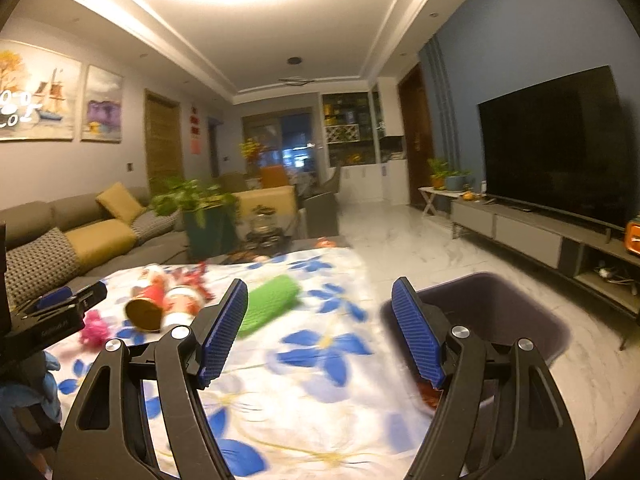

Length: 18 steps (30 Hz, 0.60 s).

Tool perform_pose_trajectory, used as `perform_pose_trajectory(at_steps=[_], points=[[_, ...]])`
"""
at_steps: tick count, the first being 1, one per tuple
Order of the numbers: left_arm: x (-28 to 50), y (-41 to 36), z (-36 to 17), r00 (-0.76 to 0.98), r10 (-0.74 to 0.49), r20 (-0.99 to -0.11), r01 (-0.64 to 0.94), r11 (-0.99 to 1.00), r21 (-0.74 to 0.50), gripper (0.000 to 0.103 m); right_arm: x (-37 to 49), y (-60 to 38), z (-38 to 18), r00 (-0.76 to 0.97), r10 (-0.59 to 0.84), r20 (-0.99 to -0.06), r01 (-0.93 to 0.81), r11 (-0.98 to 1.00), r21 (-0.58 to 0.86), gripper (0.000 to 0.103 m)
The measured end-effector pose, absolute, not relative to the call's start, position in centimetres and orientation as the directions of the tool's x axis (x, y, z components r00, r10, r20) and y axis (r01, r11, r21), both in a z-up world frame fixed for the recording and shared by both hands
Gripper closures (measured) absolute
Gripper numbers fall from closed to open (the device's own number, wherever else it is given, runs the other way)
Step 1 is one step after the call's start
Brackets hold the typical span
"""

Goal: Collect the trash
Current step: 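Move both open tools back toward the remaining trash on the table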

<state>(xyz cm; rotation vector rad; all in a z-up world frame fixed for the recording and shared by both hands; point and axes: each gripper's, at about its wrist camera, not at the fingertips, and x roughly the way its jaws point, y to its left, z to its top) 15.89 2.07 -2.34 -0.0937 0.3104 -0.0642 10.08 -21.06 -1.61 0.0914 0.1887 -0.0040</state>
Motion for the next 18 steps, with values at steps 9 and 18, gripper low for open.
perform_pose_trajectory(at_steps=[9,18], points=[[14.8,10.1,-4.2,0.939,0.098,-0.328,-0.133,0.987,-0.086,0.014,12.9,-15.6,-2.4,0.969,0.110,-0.223,-0.094,0.992,0.082,0.030],[16.8,13.5,-5.8,0.921,0.140,-0.364,-0.176,0.982,-0.069,0.014,15.6,-10.8,-3.5,0.952,0.159,-0.263,-0.145,0.987,0.073,0.030]])
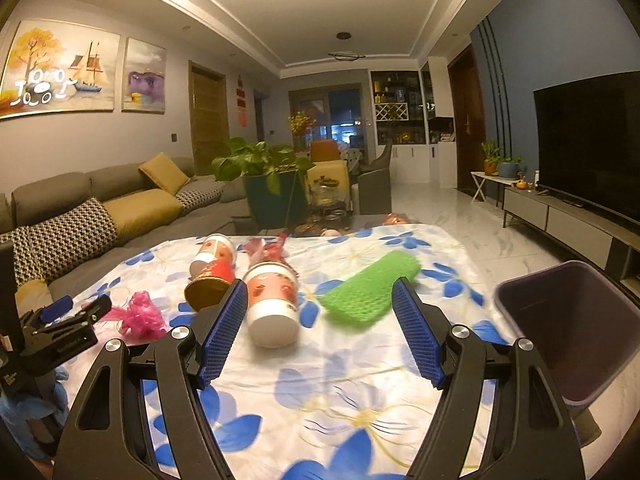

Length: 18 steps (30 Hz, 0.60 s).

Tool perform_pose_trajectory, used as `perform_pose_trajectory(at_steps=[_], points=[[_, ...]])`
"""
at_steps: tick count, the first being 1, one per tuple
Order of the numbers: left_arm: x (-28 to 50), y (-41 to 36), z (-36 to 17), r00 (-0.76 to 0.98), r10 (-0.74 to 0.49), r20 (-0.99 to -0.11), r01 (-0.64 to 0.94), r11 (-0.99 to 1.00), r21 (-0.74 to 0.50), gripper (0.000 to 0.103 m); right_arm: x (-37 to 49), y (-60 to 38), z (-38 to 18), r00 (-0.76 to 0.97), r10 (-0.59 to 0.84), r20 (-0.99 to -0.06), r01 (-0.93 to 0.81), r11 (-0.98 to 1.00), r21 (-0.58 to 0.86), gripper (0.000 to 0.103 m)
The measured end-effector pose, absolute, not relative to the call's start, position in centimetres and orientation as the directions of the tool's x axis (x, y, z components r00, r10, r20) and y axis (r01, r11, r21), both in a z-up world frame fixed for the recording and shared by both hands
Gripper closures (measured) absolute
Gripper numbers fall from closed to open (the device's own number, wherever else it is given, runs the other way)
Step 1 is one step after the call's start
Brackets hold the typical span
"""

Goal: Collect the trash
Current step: 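Move both open tools back toward the remaining trash on the table, then grasp the pink plastic bag with the left tool while the right tool grasps the orange-white paper cup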

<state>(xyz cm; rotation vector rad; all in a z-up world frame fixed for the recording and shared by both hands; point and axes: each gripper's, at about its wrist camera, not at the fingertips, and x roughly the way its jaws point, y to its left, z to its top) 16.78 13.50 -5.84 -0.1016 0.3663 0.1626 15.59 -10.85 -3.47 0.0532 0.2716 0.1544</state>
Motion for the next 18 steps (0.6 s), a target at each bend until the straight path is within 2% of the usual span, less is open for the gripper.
perform_pose_trajectory(at_steps=[7,12,15,16,17,18], points=[[20.3,14.4,-6.7,0.892,0.062,-0.448,-0.126,0.985,-0.116,0.014,18.1,-9.1,-4.3,0.941,0.175,-0.290,-0.160,0.984,0.075,0.030],[23.1,14.4,-8.2,0.838,0.002,-0.546,-0.084,0.989,-0.125,0.014,19.9,-8.1,-5.2,0.927,0.182,-0.327,-0.168,0.983,0.071,0.030],[23.9,13.9,-8.9,0.815,-0.029,-0.579,-0.050,0.992,-0.119,0.027,21.2,-7.4,-5.8,0.916,0.186,-0.356,-0.172,0.982,0.071,0.030],[24.1,13.6,-9.1,0.807,-0.038,-0.589,-0.038,0.993,-0.115,0.036,21.7,-7.2,-6.0,0.911,0.188,-0.367,-0.174,0.982,0.071,0.030],[24.4,13.3,-9.3,0.796,-0.044,-0.604,-0.027,0.994,-0.108,0.050,22.2,-6.9,-6.3,0.904,0.194,-0.382,-0.179,0.981,0.075,0.030],[24.6,13.2,-9.5,0.787,-0.048,-0.615,-0.021,0.994,-0.105,0.056,22.5,-6.8,-6.4,0.900,0.198,-0.389,-0.182,0.980,0.078,0.030]])
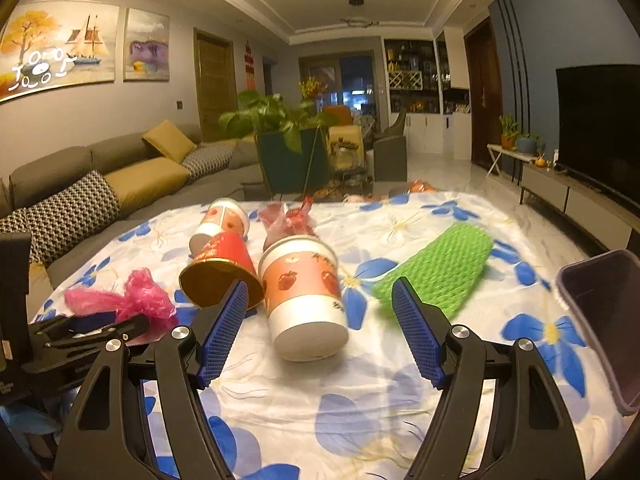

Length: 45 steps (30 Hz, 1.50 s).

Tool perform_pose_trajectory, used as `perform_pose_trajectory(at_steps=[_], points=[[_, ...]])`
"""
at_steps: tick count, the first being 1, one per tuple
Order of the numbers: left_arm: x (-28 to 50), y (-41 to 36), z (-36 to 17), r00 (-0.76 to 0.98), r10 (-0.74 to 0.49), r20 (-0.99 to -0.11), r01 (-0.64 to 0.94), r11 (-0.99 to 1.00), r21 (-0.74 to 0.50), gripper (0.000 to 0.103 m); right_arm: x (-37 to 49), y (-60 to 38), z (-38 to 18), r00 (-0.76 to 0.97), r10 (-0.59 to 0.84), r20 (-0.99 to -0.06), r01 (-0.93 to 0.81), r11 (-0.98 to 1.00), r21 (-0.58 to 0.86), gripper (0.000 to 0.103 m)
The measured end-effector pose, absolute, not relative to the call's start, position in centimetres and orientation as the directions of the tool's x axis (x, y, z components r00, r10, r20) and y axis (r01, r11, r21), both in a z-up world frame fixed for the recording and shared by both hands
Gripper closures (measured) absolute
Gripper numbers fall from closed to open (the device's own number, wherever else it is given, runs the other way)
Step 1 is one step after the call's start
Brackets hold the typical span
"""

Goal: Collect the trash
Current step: 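Grasp the pink plastic bag with the left tool while the right tool grasps the orange-white paper cup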

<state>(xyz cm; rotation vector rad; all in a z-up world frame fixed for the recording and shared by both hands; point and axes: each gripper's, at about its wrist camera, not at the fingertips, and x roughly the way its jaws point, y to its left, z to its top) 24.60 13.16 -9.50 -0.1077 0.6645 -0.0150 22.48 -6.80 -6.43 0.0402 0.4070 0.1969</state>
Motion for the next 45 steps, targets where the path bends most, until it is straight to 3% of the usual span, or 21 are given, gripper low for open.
perform_pose_trajectory(at_steps=[4,12,23,45], points=[[25.3,13.3,-10.2,0.760,-0.090,-0.644,0.001,0.991,-0.137,0.097,23.6,-6.3,-6.8,0.884,0.203,-0.421,-0.188,0.979,0.077,0.030],[23.5,14.0,-8.9,0.813,-0.119,-0.570,0.004,0.980,-0.198,0.099,25.6,-5.7,-7.9,0.848,0.192,-0.494,-0.184,0.981,0.066,0.030],[21.3,14.2,-8.2,0.839,-0.137,-0.526,0.013,0.972,-0.234,0.099,27.7,-5.1,-9.4,0.782,0.198,-0.591,-0.198,0.978,0.065,0.045],[19.1,11.7,-4.9,0.871,-0.132,-0.474,0.037,0.978,-0.206,0.099,21.2,-10.1,-5.1,0.887,0.188,-0.421,-0.162,0.982,0.099,0.047]])
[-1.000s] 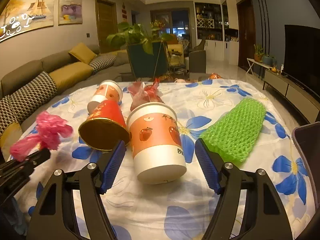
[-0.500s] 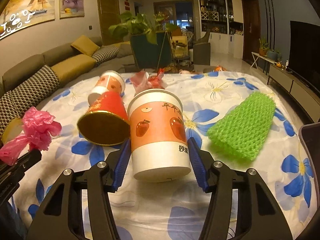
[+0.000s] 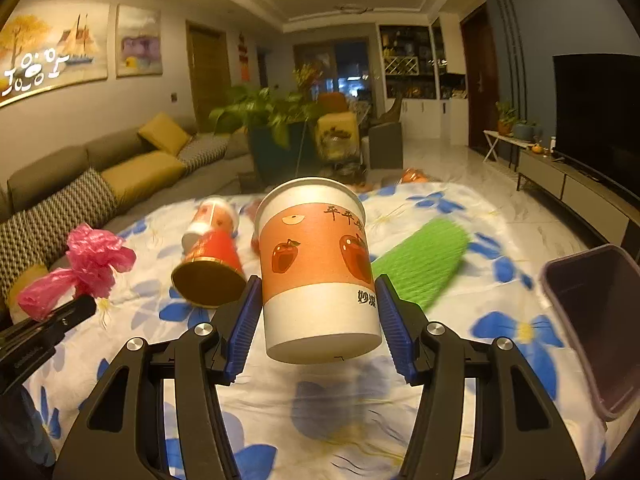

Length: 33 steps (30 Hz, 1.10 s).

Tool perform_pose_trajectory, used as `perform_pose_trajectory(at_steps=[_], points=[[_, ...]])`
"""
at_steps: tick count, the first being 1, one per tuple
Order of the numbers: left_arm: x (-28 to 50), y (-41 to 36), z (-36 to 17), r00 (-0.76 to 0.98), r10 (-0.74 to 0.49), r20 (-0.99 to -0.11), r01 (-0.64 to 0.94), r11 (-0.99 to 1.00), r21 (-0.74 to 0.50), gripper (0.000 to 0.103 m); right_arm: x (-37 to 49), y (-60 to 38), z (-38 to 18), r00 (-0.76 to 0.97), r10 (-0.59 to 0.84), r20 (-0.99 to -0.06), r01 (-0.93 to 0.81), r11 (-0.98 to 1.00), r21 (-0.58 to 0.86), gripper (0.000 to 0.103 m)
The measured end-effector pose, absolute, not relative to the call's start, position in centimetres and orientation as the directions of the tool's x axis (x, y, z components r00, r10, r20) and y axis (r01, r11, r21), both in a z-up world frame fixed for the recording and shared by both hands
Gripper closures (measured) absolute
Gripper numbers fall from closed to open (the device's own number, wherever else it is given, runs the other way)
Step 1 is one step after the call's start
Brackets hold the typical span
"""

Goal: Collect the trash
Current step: 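Carry the pink bag and orange-white cup over the grey bin with both tools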

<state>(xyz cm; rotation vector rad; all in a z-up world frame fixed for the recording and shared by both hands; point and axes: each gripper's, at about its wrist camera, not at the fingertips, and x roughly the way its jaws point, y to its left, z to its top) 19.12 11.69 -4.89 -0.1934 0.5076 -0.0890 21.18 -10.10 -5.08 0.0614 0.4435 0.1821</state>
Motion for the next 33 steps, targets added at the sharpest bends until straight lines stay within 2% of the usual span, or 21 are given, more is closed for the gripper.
perform_pose_trajectory(at_steps=[11,22,33], points=[[18.4,5.2,-1.8,0.879,-0.211,-0.428,0.168,0.976,-0.136,0.099,16.3,-17.0,-2.2,0.942,0.107,-0.318,-0.069,0.989,0.127,0.047],[18.0,-2.6,0.1,0.860,-0.321,-0.396,0.308,0.946,-0.100,0.099,11.7,-24.7,-0.3,0.974,-0.036,-0.224,0.074,0.984,0.160,0.047],[18.7,-10.4,1.4,0.831,-0.409,-0.377,0.414,0.907,-0.070,0.099,9.9,-30.1,0.5,0.965,-0.180,-0.189,0.212,0.963,0.164,0.047]])
